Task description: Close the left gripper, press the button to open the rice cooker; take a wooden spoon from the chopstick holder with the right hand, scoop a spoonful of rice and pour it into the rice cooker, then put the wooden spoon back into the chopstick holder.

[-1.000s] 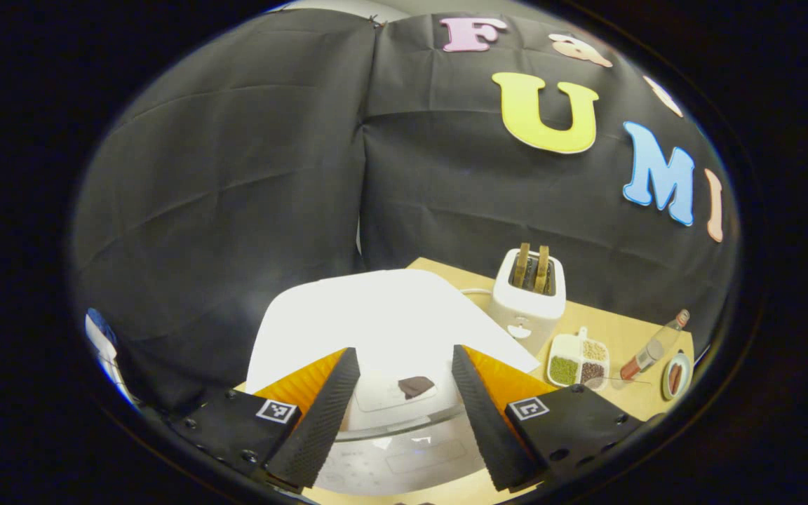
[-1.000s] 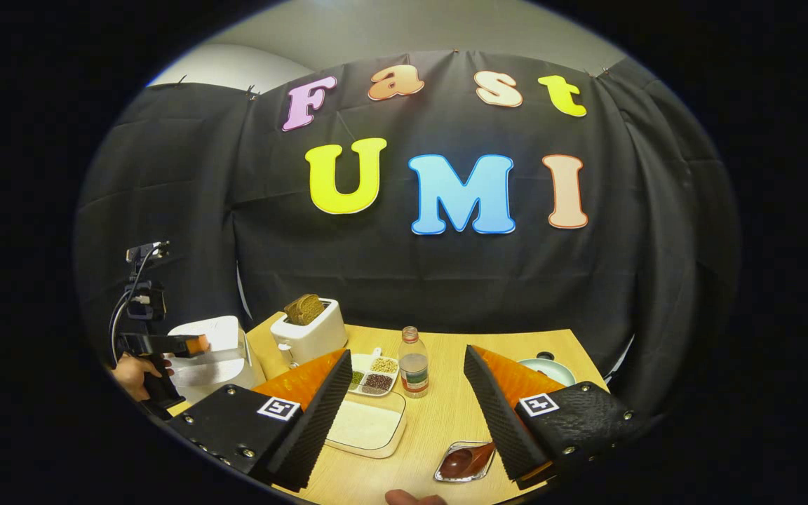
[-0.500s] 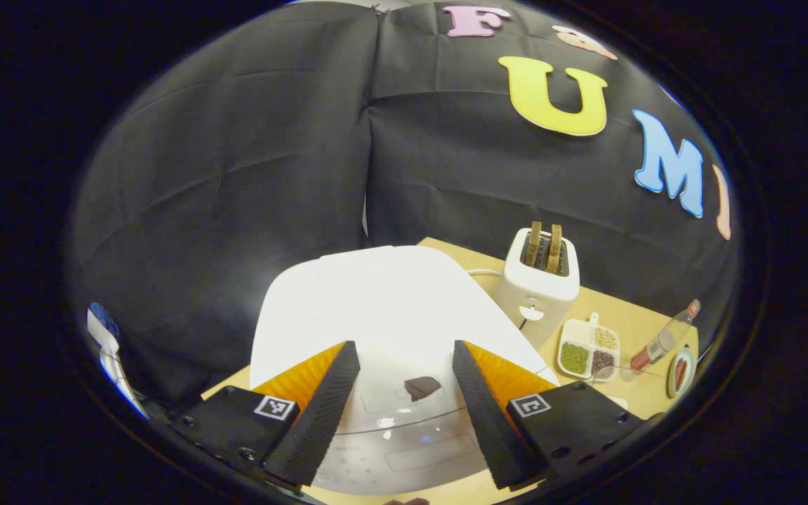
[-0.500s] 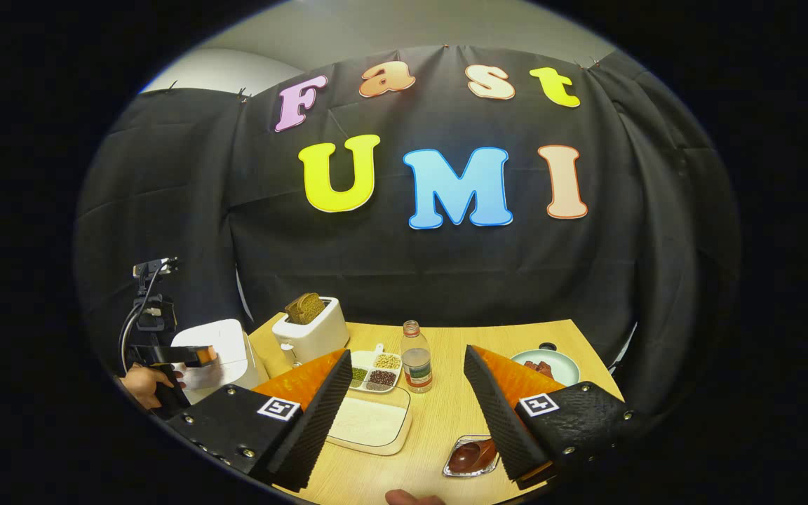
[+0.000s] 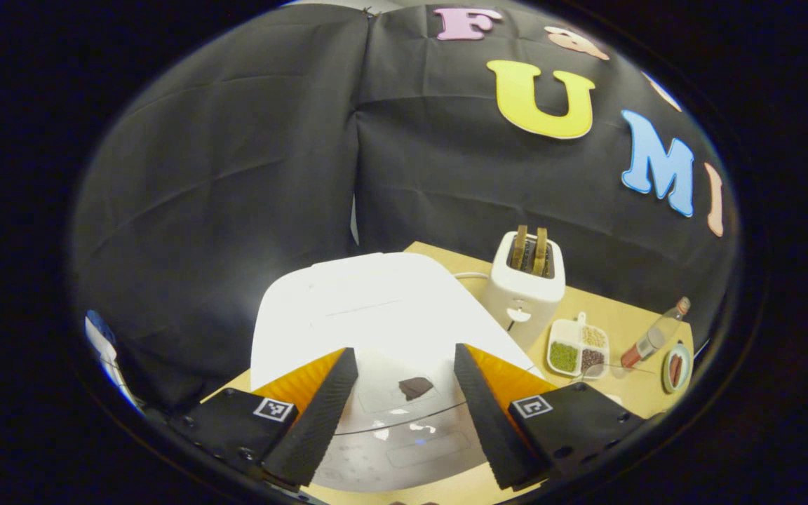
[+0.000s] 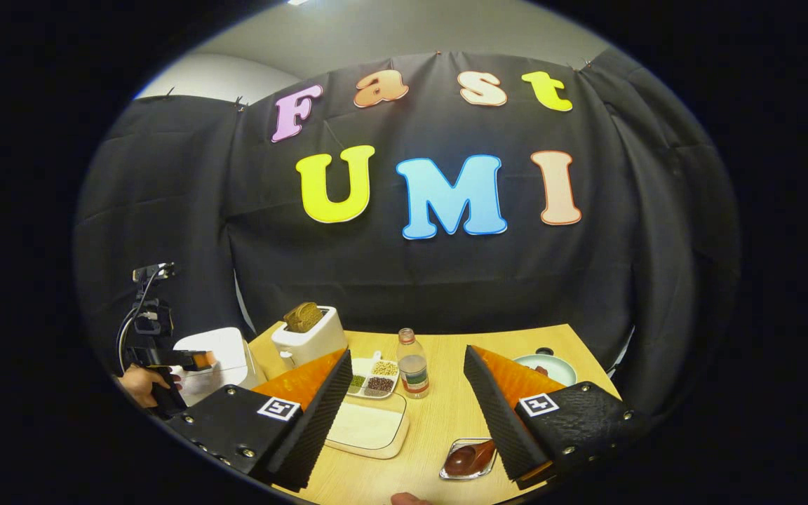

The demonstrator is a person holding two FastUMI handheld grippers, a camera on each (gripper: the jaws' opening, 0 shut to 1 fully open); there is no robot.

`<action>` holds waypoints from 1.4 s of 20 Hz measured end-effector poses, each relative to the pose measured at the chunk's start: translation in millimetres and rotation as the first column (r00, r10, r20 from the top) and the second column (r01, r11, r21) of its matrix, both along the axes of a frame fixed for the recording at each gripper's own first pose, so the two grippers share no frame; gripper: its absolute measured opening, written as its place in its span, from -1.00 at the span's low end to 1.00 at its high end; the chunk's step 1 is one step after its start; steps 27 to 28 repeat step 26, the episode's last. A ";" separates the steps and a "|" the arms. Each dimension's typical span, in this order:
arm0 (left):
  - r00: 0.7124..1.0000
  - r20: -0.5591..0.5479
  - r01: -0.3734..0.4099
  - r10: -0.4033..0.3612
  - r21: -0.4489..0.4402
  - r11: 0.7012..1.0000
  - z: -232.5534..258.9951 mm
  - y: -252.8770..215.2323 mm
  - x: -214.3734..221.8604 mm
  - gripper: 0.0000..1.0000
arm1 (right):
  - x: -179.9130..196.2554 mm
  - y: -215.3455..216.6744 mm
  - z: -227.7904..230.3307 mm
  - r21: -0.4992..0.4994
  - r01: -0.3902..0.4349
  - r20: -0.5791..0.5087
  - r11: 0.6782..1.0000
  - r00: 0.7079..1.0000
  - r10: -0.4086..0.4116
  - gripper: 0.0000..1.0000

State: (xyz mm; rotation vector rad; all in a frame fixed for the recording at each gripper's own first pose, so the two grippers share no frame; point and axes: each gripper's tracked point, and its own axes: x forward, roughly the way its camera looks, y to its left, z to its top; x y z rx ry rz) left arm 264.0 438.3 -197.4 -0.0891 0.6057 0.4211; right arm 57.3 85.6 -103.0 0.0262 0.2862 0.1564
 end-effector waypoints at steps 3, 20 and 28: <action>0.990 0.118 0.070 -0.072 0.014 0.997 51.7 -28.1 5.4 0.94 | 4.4 -10.9 19.0 -0.006 0.020 0.053 1.000 0.998 -0.019 0.95; 0.745 0.535 0.373 -0.399 0.162 0.914 310.3 -250.1 -54.2 0.94 | -30.8 -43.4 135.3 0.042 0.094 0.268 0.995 0.958 -0.102 0.95; 0.783 0.497 0.354 -0.374 0.139 0.925 288.2 -254.6 -64.6 0.91 | -35.1 -40.2 111.6 0.050 0.053 0.234 0.997 0.970 -0.064 0.95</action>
